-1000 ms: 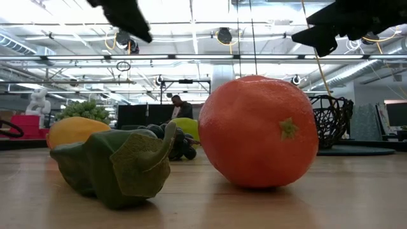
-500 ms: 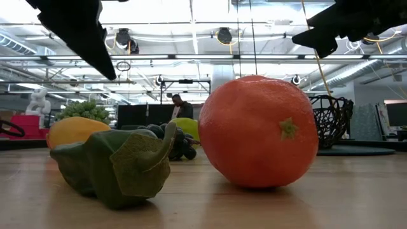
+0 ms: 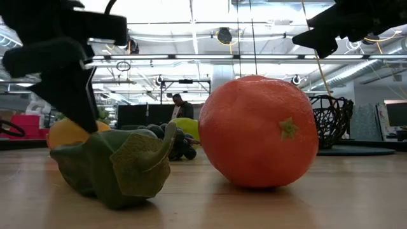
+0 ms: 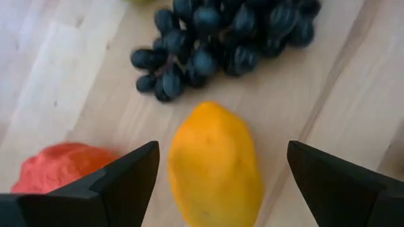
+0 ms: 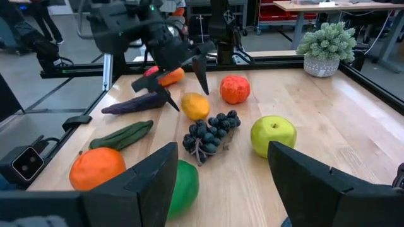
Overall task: Build produce basket
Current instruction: Put the yellow lemon into the black wire basket
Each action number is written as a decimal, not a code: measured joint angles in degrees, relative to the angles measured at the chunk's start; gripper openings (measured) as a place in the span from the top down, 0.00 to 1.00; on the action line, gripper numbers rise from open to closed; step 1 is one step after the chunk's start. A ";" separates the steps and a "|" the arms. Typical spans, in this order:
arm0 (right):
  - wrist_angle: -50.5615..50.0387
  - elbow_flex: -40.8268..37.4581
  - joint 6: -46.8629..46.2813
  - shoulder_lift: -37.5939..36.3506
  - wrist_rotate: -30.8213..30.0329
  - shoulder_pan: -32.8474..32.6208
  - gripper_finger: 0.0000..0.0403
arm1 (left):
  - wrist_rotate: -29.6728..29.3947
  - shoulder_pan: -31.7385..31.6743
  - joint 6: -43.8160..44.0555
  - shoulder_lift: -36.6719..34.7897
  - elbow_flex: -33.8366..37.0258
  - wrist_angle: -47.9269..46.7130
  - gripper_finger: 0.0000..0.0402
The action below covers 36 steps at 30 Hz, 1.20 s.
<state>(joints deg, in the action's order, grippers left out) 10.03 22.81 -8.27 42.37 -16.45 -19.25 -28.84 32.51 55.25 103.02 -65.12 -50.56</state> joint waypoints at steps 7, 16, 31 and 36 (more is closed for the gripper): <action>0.01 0.00 -0.02 0.00 0.02 0.00 0.41 | 1.38 -0.39 1.50 1.86 1.49 -0.03 0.18; 3.62 0.02 0.23 1.46 0.02 0.00 0.41 | 1.77 -0.88 -0.03 -0.18 2.41 0.49 0.43; 30.77 0.09 12.23 19.79 0.08 -0.10 0.41 | -7.65 -5.68 -32.40 -15.23 -3.06 22.90 0.40; 31.43 2.24 17.72 24.60 0.03 -1.96 0.39 | 3.30 -10.20 -42.46 -12.84 -3.10 34.32 0.40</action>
<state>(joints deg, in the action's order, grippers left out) 41.47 25.05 9.45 66.97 -16.42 -21.21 -25.54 22.31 12.80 90.19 -68.22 -16.24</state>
